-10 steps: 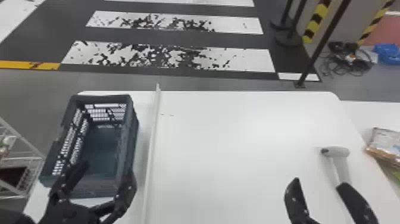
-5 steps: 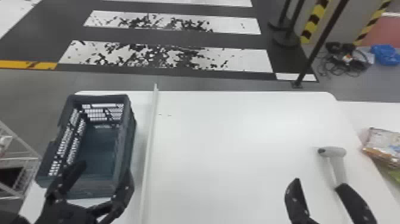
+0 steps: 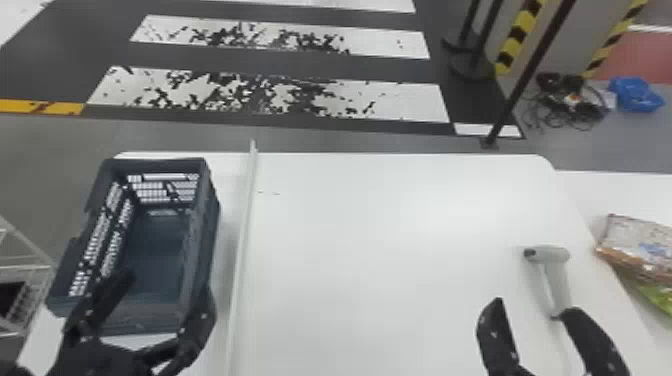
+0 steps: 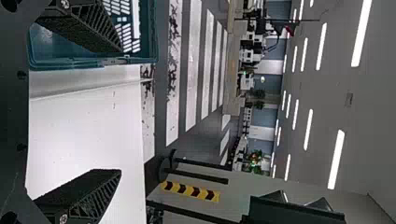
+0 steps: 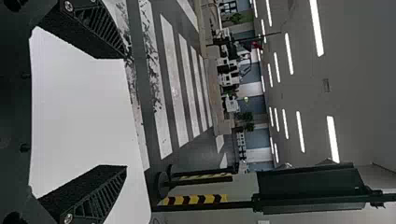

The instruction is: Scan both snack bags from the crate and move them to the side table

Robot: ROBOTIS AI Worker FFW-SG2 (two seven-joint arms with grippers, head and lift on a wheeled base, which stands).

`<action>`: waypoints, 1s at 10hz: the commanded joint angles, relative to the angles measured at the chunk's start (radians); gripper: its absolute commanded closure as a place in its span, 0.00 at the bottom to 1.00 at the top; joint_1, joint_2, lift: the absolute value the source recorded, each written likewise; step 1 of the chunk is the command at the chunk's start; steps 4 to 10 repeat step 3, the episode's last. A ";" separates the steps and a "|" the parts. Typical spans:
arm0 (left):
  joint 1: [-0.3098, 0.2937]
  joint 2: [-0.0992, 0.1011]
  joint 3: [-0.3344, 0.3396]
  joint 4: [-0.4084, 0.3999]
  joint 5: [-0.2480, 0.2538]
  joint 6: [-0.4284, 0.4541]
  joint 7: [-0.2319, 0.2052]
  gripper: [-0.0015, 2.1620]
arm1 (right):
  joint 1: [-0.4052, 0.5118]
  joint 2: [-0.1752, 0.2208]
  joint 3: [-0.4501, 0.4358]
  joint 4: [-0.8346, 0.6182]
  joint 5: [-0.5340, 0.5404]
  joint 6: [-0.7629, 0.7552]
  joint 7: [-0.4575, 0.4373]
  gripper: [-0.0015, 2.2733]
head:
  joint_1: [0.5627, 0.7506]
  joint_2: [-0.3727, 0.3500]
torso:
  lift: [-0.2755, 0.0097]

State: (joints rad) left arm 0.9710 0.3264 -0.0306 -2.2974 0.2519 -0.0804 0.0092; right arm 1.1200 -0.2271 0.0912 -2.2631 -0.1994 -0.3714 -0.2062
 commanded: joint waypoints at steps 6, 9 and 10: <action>0.003 0.002 -0.002 -0.001 0.001 0.000 0.000 0.03 | 0.014 -0.001 -0.011 -0.007 -0.017 0.000 0.024 0.04 | 0.70 0.43 | 0.86; 0.003 0.002 -0.002 -0.001 0.001 0.000 0.000 0.03 | 0.014 -0.001 -0.011 -0.007 -0.017 0.000 0.024 0.04 | 0.70 0.43 | 0.86; 0.003 0.002 -0.002 -0.001 0.001 0.000 0.000 0.03 | 0.014 -0.001 -0.011 -0.007 -0.017 0.000 0.024 0.04 | 0.70 0.43 | 0.86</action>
